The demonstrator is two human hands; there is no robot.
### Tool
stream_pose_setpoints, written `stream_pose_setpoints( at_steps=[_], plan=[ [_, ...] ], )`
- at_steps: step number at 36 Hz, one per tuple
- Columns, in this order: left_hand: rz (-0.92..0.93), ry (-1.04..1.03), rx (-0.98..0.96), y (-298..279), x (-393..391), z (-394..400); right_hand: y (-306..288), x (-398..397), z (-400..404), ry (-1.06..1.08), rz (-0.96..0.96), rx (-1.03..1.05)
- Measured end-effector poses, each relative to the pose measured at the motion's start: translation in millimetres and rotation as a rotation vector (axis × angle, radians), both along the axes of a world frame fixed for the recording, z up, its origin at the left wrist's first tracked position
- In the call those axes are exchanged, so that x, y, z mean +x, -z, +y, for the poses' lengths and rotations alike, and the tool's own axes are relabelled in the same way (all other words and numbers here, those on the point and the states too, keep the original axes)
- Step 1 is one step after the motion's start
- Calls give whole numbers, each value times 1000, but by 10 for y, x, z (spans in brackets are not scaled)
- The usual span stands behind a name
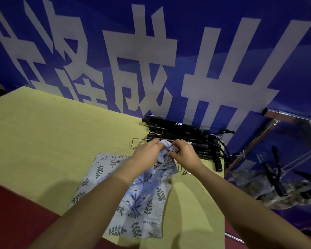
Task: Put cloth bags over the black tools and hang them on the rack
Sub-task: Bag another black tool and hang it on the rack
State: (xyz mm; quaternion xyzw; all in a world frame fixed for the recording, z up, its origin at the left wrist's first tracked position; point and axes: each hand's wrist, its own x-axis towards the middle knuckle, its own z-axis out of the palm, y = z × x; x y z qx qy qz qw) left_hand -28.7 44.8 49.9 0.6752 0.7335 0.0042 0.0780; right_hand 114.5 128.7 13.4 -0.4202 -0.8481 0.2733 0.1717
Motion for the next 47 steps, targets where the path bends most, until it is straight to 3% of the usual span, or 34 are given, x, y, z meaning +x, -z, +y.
stream_pose_setpoints(
  at_steps=[6, 11, 14, 19, 23, 28, 34, 38, 43, 47],
  plan=[
    [-127, -117, -10, 104, 32, 116, 17, 48, -15, 13, 120, 21],
    [-129, -218, 11, 128, 47, 189, 89, 156, 22, 55, 166, -65],
    [-122, -295, 23, 155, 33, 209, 156, 267, 71, 83, 81, -136],
    [-123, -340, 87, 221, 45, 215, 235, 393, 80, -76, -187, -312],
    [-169, -346, 99, 329, 111, 222, 328, 458, 125, 53, -23, -388],
    [-218, -344, 78, 483, 194, 248, 550, 613, 297, 185, -138, -248],
    [-334, -293, 62, 563, 317, 286, 871, 805, 385, 86, -368, -217],
    [-427, -287, 51, 610, 358, 328, 1017, 806, 406, 75, -357, -189],
    [-386, -255, -29, 659, 333, 322, 1061, 743, 456, 61, -353, -162],
    [-242, -251, -104, 617, 302, 309, 1079, 730, 466, 31, -384, -161]
  ],
)
